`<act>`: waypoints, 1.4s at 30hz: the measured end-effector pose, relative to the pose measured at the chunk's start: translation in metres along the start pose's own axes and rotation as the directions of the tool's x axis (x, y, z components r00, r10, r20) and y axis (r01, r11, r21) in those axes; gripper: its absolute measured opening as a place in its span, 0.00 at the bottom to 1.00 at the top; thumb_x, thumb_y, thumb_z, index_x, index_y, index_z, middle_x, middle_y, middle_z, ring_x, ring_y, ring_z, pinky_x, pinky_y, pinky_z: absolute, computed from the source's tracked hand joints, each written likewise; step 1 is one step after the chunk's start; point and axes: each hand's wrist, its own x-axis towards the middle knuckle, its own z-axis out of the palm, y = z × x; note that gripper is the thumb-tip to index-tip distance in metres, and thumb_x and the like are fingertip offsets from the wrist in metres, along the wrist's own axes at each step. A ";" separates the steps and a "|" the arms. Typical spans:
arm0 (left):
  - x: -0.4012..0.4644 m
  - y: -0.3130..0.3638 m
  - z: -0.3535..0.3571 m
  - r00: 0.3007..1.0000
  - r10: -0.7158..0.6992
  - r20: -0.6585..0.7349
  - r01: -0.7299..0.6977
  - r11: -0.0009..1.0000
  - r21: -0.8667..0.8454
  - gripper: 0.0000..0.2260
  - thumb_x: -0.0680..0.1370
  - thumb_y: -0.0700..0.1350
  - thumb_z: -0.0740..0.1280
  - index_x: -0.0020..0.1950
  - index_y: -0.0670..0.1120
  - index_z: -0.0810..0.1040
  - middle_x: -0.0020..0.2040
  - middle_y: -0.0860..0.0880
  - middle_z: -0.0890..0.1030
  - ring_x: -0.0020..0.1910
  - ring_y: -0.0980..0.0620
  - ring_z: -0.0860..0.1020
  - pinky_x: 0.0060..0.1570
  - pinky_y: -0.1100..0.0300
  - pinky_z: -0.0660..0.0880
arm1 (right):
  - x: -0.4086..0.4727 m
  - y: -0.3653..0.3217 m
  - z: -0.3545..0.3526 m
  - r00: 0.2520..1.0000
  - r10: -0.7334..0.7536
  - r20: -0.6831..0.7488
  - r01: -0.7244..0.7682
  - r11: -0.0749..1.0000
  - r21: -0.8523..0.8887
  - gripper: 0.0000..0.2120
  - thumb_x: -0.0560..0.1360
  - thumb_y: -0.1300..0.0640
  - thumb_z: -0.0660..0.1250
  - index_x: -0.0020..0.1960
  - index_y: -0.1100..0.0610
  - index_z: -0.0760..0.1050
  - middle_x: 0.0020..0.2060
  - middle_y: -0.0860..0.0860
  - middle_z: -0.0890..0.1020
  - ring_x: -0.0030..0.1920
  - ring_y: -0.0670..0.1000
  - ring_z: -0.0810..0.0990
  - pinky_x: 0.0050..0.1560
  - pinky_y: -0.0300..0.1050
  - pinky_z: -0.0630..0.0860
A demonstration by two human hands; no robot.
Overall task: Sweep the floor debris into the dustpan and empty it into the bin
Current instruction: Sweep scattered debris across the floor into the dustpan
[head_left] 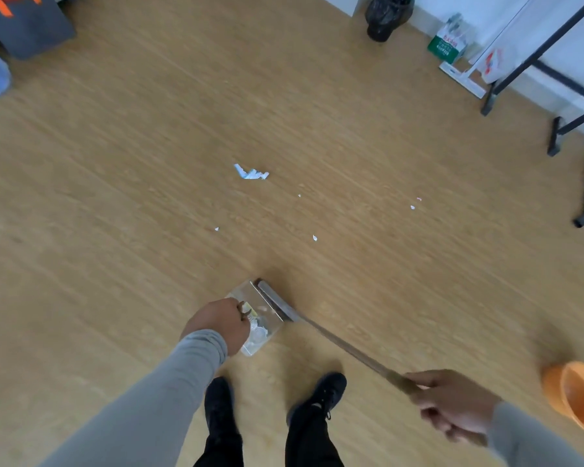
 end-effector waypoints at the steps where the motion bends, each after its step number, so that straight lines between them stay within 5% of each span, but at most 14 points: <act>1: 0.000 -0.001 0.000 1.000 0.009 0.000 -0.009 1.000 -0.002 0.08 0.77 0.52 0.60 0.49 0.54 0.77 0.44 0.54 0.80 0.41 0.51 0.80 0.46 0.55 0.80 | -0.011 0.003 -0.013 1.000 0.010 -0.010 -0.010 0.999 0.052 0.21 0.79 0.66 0.65 0.71 0.53 0.73 0.32 0.57 0.76 0.26 0.51 0.66 0.25 0.41 0.61; 6: 0.005 -0.002 -0.002 1.000 0.019 0.009 -0.019 1.000 -0.010 0.05 0.77 0.51 0.60 0.46 0.55 0.75 0.43 0.53 0.81 0.41 0.50 0.80 0.47 0.54 0.81 | -0.011 -0.002 0.009 0.996 0.008 -0.090 -0.003 0.998 0.064 0.21 0.80 0.65 0.64 0.71 0.51 0.73 0.30 0.57 0.74 0.25 0.51 0.65 0.25 0.40 0.59; 11: 0.007 -0.003 0.000 1.000 0.028 0.001 -0.028 1.000 -0.014 0.05 0.77 0.52 0.61 0.45 0.55 0.75 0.43 0.53 0.80 0.42 0.49 0.80 0.47 0.54 0.80 | 0.021 -0.023 0.062 0.999 0.035 -0.014 -0.035 0.999 -0.004 0.24 0.82 0.60 0.61 0.77 0.62 0.65 0.28 0.53 0.71 0.22 0.48 0.66 0.23 0.42 0.64; 20: -0.005 -0.026 -0.025 0.999 0.030 0.045 -0.029 0.999 -0.025 0.09 0.78 0.50 0.61 0.54 0.54 0.78 0.48 0.53 0.81 0.44 0.50 0.81 0.49 0.55 0.79 | -0.039 -0.010 0.021 0.987 -0.074 -0.141 0.100 0.977 0.188 0.18 0.79 0.66 0.66 0.66 0.53 0.75 0.31 0.58 0.77 0.25 0.52 0.67 0.25 0.39 0.60; 30: 0.067 0.020 -0.079 1.000 0.020 -0.014 -0.021 1.000 -0.010 0.07 0.77 0.50 0.64 0.51 0.52 0.79 0.48 0.53 0.82 0.46 0.50 0.80 0.52 0.54 0.79 | 0.053 -0.126 -0.052 0.919 -0.079 -0.385 0.172 0.962 0.212 0.10 0.80 0.67 0.60 0.59 0.58 0.73 0.35 0.58 0.71 0.27 0.51 0.63 0.26 0.42 0.59; 37: 0.140 0.070 -0.115 0.999 0.044 -0.001 -0.043 0.982 0.183 0.07 0.78 0.51 0.64 0.52 0.52 0.79 0.45 0.52 0.81 0.43 0.50 0.80 0.45 0.59 0.76 | 0.143 -0.179 -0.088 0.952 -0.035 -0.303 0.034 0.999 -0.010 0.12 0.78 0.63 0.59 0.58 0.60 0.77 0.35 0.56 0.70 0.30 0.53 0.65 0.31 0.46 0.63; 42: 0.162 0.066 -0.140 1.000 0.004 0.010 -0.006 0.979 0.206 0.07 0.78 0.54 0.63 0.49 0.54 0.78 0.41 0.54 0.81 0.41 0.51 0.80 0.45 0.58 0.78 | 0.116 -0.187 -0.053 0.993 -0.036 -0.111 0.015 0.983 -0.183 0.13 0.79 0.58 0.59 0.62 0.48 0.65 0.43 0.53 0.78 0.29 0.52 0.71 0.28 0.42 0.68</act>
